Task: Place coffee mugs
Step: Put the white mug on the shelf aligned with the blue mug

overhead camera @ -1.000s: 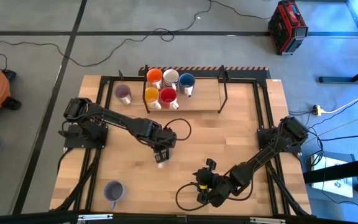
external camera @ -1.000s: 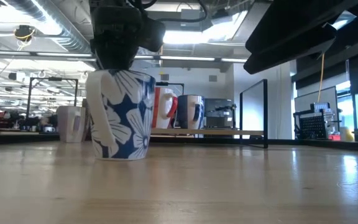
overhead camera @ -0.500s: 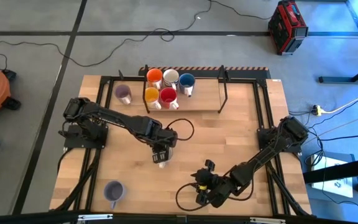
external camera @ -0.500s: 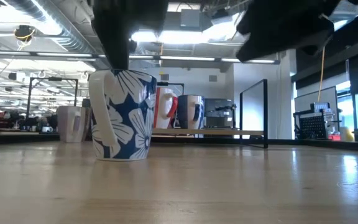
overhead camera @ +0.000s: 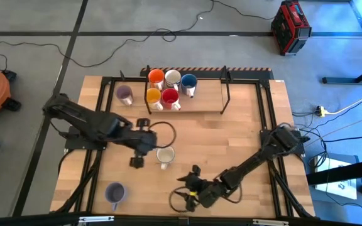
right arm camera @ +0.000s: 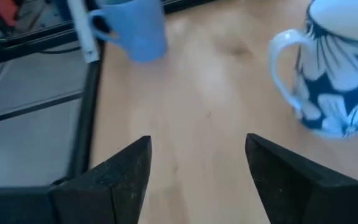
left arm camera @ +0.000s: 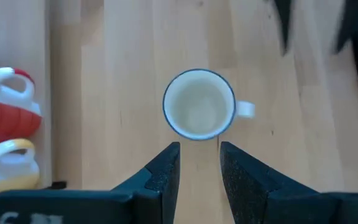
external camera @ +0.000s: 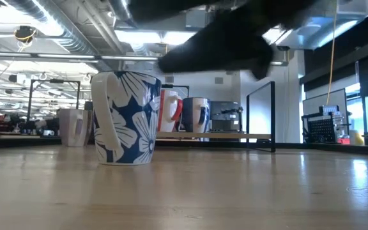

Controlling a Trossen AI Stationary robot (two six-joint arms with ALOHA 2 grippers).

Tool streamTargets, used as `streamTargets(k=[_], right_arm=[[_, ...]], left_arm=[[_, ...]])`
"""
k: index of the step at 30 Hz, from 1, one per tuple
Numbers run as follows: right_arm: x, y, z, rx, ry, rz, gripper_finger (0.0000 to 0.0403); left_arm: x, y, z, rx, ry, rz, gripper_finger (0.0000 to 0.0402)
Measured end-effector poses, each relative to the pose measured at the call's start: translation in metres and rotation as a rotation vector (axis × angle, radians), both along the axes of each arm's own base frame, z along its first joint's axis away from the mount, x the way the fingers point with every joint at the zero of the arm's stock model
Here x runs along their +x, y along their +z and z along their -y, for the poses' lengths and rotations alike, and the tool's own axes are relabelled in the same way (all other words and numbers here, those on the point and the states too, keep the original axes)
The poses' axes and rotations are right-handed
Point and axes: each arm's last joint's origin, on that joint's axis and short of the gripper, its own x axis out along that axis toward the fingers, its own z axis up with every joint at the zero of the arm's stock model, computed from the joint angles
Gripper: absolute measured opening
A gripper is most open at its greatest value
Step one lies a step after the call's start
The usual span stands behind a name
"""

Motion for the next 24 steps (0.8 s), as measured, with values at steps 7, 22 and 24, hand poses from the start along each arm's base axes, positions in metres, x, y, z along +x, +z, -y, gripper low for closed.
streamTargets(k=[7,22,24], right_arm=[[0.043,-0.005,0.009,-0.089,-0.051,-0.017,0.0239],[0.074,-0.012,0.008,-0.094,-0.055,0.024,0.0225],[0.079,-0.018,0.012,-0.107,-0.082,0.021,0.0224]], left_arm=[[-0.05,-0.005,0.0,-0.044,0.022,0.077,0.0109],[-0.08,-0.018,-0.003,-0.084,0.053,0.152,0.0109],[-0.079,-0.018,-0.002,-0.076,0.053,0.157,0.0109]])
